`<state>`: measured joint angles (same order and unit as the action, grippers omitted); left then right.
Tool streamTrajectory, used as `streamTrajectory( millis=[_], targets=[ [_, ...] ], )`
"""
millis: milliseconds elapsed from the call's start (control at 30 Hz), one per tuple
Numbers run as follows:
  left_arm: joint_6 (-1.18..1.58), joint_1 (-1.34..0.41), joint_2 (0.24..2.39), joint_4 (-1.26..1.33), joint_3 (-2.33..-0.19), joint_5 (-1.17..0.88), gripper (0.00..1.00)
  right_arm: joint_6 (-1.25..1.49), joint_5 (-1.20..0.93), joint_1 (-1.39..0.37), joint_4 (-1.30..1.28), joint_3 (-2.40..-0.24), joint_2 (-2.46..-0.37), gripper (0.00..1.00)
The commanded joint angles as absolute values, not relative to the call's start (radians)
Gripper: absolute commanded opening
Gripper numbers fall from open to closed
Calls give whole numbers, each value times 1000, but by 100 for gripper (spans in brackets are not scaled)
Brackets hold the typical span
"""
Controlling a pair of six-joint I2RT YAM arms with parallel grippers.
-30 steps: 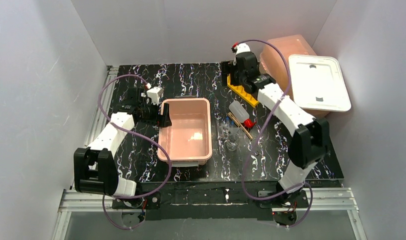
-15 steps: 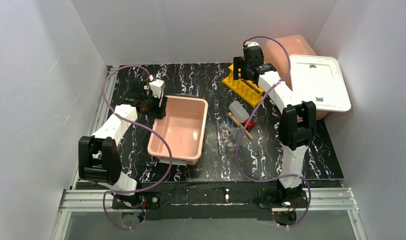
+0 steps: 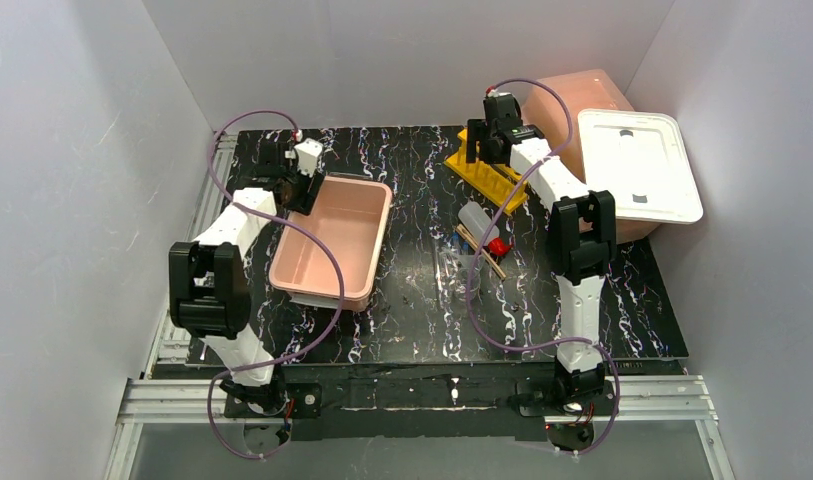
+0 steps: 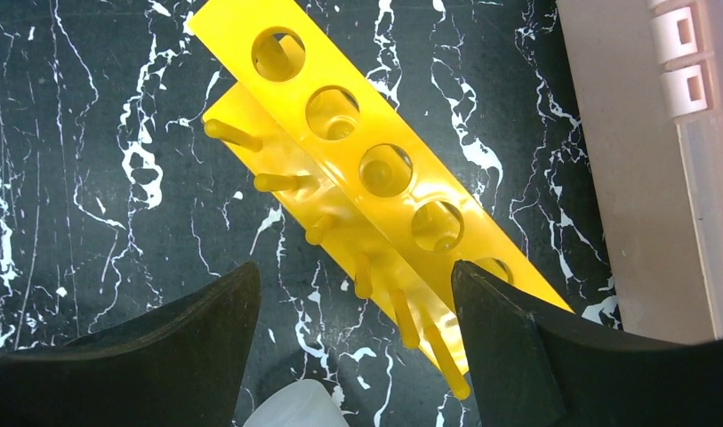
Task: Organize the chemistry lab equipment
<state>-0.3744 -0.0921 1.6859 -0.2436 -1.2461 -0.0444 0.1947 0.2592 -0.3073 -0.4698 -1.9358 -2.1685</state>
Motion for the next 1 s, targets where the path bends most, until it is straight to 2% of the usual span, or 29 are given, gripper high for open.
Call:
streamTrajectory(
  millis=[0,100,233,533,667,967],
  targets=[
    [-414,-41,1704,-252,-1346,17,63,231,256,-292,-477,-2005,-2186,85],
    [-395,-10,1712,-329,-1452,-27,71,250,247,-286,-482,-2001,-2187,83],
    [-387,-1,1688,-389,-1496,-90,97,263,222,-279,-476,-1985,-2189,82],
    [-270,-2,1596,-616,-1568,-299,98,258,140,-279,-475,-2011,-2213,78],
    [-228,-2,1532,-652,-1517,-390,98,258,133,-279,-482,-2038,-2226,77],
    [-207,-55,1456,-680,-1422,-425,98,250,84,-279,-540,-2068,-2275,72]
  ],
)
